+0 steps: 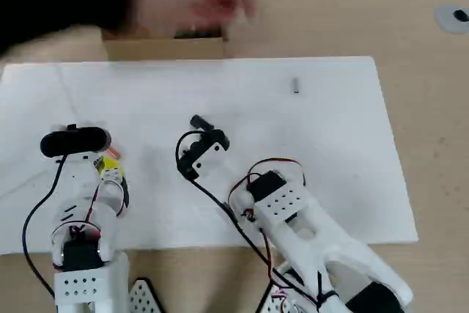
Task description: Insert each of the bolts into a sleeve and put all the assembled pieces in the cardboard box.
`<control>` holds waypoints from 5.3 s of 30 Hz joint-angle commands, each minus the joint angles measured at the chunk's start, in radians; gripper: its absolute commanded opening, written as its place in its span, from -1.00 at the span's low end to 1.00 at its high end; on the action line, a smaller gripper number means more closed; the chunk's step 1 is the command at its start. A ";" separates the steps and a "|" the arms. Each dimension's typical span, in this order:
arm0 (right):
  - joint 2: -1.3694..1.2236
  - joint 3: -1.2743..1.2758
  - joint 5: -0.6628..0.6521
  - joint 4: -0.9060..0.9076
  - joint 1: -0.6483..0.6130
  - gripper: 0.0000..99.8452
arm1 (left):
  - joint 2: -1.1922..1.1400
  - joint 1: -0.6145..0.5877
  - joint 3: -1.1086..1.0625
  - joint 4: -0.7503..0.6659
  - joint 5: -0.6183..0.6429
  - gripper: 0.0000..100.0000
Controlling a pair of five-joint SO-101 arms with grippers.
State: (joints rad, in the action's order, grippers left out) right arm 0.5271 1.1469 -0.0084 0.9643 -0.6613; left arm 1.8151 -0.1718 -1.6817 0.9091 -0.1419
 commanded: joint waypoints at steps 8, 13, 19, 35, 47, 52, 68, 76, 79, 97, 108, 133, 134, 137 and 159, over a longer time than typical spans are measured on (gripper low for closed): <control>-0.016 0.044 0.000 -0.084 0.021 -0.59 | 0.005 0.012 -0.011 -0.017 0.003 -0.98; -0.016 0.044 0.000 -0.084 0.021 -0.59 | 0.005 0.012 -0.011 -0.017 0.003 -0.98; -0.016 0.044 0.000 -0.084 0.021 -0.59 | 0.005 0.012 -0.011 -0.017 0.003 -0.98; -0.016 0.044 0.000 -0.084 0.021 -0.59 | 0.005 0.012 -0.011 -0.017 0.003 -0.98; -0.016 0.044 0.000 -0.084 0.021 -0.59 | 0.005 0.012 -0.011 -0.017 0.003 -0.98; -0.016 0.044 0.000 -0.084 0.021 -0.59 | 0.005 0.012 -0.011 -0.017 0.003 -0.98; -0.018 0.044 0.000 -0.084 -0.005 -0.59 | 0.005 0.012 -0.011 -0.017 0.003 -0.98; -0.018 0.044 0.005 -0.084 -0.013 -0.59 | 0.005 0.021 -0.011 -0.017 0.005 -0.98; -0.018 0.044 0.005 -0.084 -0.012 -0.59 | 0.005 0.023 -0.011 -0.017 0.008 -0.98; -0.012 -0.113 -0.020 -0.089 0.048 -0.58 | 0.002 0.057 -0.011 -0.017 -0.021 -0.98; -0.282 -0.878 -0.190 0.302 0.163 -0.58 | -0.001 -0.178 0.249 0.245 0.032 -0.67; -0.779 -1.342 0.014 0.624 -0.211 -0.49 | -0.958 -0.203 0.868 0.255 0.135 -0.67; -0.796 -1.359 0.014 0.628 -0.216 -0.49 | -1.007 -0.204 0.901 0.273 0.147 -0.67; -0.849 -1.414 0.014 0.629 -0.219 -0.49 | -1.089 -0.230 0.953 0.295 0.164 -0.67; -1.070 -1.488 0.005 0.601 -0.228 -0.49 | -1.093 -0.496 0.990 0.302 0.081 -0.67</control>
State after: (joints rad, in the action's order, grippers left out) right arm -0.5271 -0.2908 -0.0038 1.5812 -0.8807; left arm 0.7227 -0.6552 -0.7488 1.2098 -0.0545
